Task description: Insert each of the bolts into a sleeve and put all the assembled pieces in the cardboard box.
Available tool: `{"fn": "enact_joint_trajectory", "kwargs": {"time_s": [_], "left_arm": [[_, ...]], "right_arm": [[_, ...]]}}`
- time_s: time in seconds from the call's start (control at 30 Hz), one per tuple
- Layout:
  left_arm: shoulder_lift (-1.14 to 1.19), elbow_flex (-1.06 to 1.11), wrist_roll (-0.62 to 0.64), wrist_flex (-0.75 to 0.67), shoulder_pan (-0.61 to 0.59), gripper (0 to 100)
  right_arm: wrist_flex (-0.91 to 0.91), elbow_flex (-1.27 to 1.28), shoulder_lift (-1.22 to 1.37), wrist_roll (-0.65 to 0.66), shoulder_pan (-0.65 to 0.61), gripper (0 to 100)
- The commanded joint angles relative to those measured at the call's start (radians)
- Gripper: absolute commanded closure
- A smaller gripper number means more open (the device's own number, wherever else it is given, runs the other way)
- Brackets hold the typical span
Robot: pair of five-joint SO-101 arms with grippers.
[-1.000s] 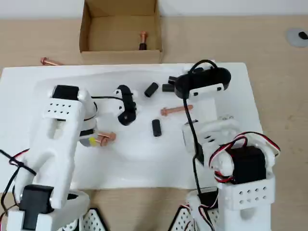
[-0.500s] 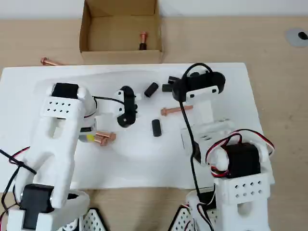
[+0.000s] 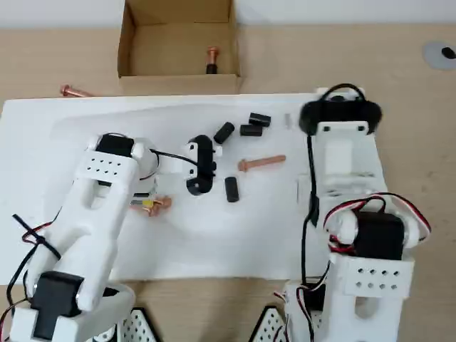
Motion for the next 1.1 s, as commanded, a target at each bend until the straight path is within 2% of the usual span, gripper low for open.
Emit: {"fn": "enact_joint_trajectory", "kwargs": {"time_s": [0.0,0.23,0.4,0.47,0.77,0.83,0.9,0.97,1.07], "left_arm": [[-0.002,0.003,-0.146,-0.015,0.012,80],[0.073,0.028,-0.133,-0.043,0.044,80],[0.206,0.018,-0.032,-0.232,0.049,89],[0.249,0.018,-0.017,-0.273,0.052,89],[0.314,0.020,0.015,-0.276,0.075,89],[0.311,0.000,0.028,-0.249,0.061,89],[0.297,-0.072,0.058,-0.164,0.049,94],[0.269,-0.172,0.074,-0.028,0.046,99],[0.214,-0.319,0.092,0.169,0.046,98]], "right_arm": [[-0.020,-0.001,-0.013,0.003,0.027,96.0],[-0.021,-0.002,-0.018,0.003,0.027,96.0],[-0.021,0.001,-0.102,0.003,0.027,96.0],[-0.021,0.004,-0.148,0.006,0.027,96.0],[-0.015,0.007,-0.263,0.009,0.027,96.0],[-0.014,0.007,-0.263,0.009,0.027,96.0],[-0.014,0.007,-0.263,0.005,0.027,96.0],[-0.015,0.008,-0.263,0.005,0.027,96.0],[-0.017,0.008,-0.263,0.005,0.027,96.0]]}}
